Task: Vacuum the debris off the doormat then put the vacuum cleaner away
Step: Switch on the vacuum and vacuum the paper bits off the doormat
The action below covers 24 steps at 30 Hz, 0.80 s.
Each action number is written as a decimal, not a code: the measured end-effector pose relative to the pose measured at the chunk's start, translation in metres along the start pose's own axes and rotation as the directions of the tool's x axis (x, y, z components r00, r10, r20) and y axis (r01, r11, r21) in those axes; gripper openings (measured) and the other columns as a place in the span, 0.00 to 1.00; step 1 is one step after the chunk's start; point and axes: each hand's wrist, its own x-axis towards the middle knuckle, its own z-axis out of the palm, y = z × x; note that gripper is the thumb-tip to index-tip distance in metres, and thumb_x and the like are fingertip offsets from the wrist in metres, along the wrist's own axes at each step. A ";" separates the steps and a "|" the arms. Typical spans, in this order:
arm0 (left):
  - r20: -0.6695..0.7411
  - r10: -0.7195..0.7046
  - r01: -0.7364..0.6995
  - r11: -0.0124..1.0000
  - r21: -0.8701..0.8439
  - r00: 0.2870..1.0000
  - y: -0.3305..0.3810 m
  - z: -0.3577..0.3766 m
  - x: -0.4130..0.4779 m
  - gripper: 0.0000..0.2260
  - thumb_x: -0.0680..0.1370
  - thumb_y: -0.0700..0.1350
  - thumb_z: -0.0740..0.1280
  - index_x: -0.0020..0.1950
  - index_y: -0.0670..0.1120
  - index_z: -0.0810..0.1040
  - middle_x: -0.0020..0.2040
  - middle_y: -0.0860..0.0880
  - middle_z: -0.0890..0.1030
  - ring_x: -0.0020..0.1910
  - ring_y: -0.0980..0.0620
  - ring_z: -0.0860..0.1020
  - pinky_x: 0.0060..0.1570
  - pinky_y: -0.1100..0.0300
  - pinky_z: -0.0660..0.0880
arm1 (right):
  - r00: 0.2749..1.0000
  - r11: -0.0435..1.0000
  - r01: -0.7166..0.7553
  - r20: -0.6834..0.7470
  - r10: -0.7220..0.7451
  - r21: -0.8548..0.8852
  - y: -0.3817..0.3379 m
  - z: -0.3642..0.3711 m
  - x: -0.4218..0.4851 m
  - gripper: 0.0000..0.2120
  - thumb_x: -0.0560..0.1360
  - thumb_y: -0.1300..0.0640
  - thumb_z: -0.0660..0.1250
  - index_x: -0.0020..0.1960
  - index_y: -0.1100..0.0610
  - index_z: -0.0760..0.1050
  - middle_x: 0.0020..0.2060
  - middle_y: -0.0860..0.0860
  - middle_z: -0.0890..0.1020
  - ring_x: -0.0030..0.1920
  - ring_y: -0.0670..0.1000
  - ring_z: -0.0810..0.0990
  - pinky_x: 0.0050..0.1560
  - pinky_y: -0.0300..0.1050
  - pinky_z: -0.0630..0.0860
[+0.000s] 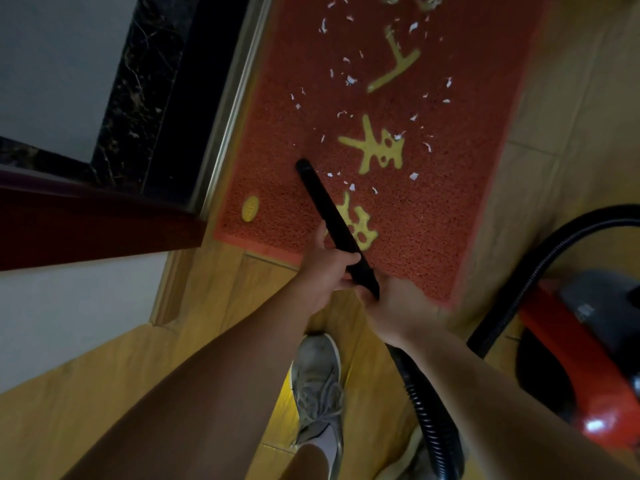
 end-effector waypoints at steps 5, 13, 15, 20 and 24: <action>-0.002 0.013 -0.013 1.000 0.007 1.000 -0.008 0.011 -0.007 0.41 0.77 0.30 0.69 0.81 0.61 0.58 0.65 0.44 0.80 0.51 0.44 0.86 0.50 0.40 0.83 | 1.000 0.999 -0.012 -0.002 0.012 0.037 0.012 -0.003 -0.008 0.14 0.83 0.47 0.58 0.64 0.51 0.73 0.35 0.48 0.78 0.30 0.48 0.76 0.26 0.40 0.63; 0.025 0.016 -0.017 0.999 0.027 1.000 -0.024 0.030 -0.015 0.41 0.78 0.31 0.69 0.81 0.62 0.58 0.66 0.45 0.80 0.52 0.44 0.85 0.39 0.49 0.83 | 1.000 0.996 -0.023 -0.008 0.024 0.085 0.035 -0.003 -0.023 0.14 0.83 0.46 0.58 0.66 0.49 0.72 0.35 0.47 0.78 0.31 0.48 0.77 0.26 0.39 0.65; 0.027 0.017 -0.018 0.999 0.037 0.999 -0.029 0.036 -0.018 0.40 0.78 0.32 0.69 0.81 0.62 0.58 0.65 0.45 0.80 0.52 0.44 0.86 0.39 0.49 0.83 | 0.999 0.993 -0.038 -0.011 0.039 0.108 0.041 -0.004 -0.028 0.14 0.83 0.45 0.59 0.64 0.49 0.72 0.35 0.48 0.79 0.31 0.49 0.79 0.26 0.41 0.68; 0.008 0.010 -0.010 0.999 0.036 1.000 -0.039 0.050 -0.021 0.40 0.78 0.32 0.70 0.81 0.62 0.58 0.67 0.44 0.78 0.56 0.42 0.84 0.42 0.48 0.84 | 0.999 0.984 -0.054 0.003 0.054 0.172 0.057 -0.006 -0.035 0.12 0.82 0.45 0.60 0.58 0.51 0.74 0.37 0.50 0.80 0.33 0.50 0.79 0.30 0.43 0.70; 0.023 0.010 -0.011 0.998 0.064 1.000 -0.044 0.061 -0.023 0.40 0.78 0.32 0.69 0.81 0.61 0.57 0.67 0.44 0.79 0.55 0.43 0.84 0.41 0.49 0.84 | 0.998 0.975 -0.057 0.001 0.059 0.214 0.066 -0.009 -0.040 0.08 0.82 0.48 0.61 0.55 0.51 0.74 0.36 0.51 0.81 0.30 0.50 0.79 0.27 0.42 0.69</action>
